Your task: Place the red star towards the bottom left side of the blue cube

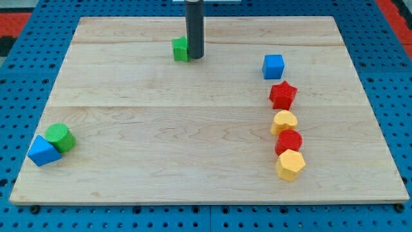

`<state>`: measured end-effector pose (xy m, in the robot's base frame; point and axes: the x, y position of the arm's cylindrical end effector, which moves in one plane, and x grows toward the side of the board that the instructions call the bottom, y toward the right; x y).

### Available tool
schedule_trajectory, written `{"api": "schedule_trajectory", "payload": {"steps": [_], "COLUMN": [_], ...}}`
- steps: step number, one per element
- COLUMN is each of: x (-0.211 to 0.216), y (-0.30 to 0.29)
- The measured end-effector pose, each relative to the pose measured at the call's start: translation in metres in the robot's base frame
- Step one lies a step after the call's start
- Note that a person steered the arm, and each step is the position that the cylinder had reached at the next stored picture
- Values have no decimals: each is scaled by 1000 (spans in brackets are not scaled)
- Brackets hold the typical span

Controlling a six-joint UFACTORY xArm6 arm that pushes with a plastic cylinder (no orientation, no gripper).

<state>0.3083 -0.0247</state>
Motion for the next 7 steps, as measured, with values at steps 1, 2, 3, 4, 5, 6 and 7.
{"api": "schedule_trajectory", "payload": {"steps": [1,2,3,4,5,6,7], "x": [2,3,5,36,45,34,34], "y": [35,160,268,258,197,136,81]}}
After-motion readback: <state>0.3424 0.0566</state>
